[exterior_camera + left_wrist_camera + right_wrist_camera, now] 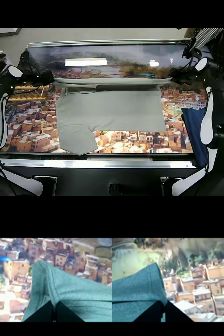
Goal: Fold the clothes and pants, and hang the long-sleeved shirts on hangers.
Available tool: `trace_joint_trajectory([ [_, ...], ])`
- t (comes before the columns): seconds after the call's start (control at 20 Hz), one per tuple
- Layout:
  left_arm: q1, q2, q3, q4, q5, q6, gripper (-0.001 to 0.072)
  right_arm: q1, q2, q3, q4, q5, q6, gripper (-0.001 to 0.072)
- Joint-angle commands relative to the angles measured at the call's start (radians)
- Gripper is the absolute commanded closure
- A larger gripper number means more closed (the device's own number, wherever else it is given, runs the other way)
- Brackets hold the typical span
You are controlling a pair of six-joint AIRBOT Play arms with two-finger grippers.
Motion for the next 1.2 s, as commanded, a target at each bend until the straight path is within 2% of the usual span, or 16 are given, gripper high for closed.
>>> trace_joint_trajectory([
  [0.0, -0.002, -0.016, 0.000, 0.033, -0.114, 0.035, 0.0693, 0.000, -0.011, 0.000, 0.002, 0.083, -0.016, 0.0671],
  [0.25, -0.004, -0.040, -0.001, 0.061, -0.347, 0.031, 0.0693, 0.000, -0.018, 0.000, -0.025, 0.238, -0.016, 0.0671],
  [0.45, -0.004, -0.091, -0.002, 0.059, -0.465, -0.039, 0.0692, 0.000, -0.071, 0.000, -0.047, 0.310, -0.016, 0.0671],
  [1.15, -0.010, -0.134, -0.010, 0.051, -0.467, -0.047, 0.0692, 0.050, -0.154, -0.002, -0.073, 0.395, 0.001, 0.0670],
])
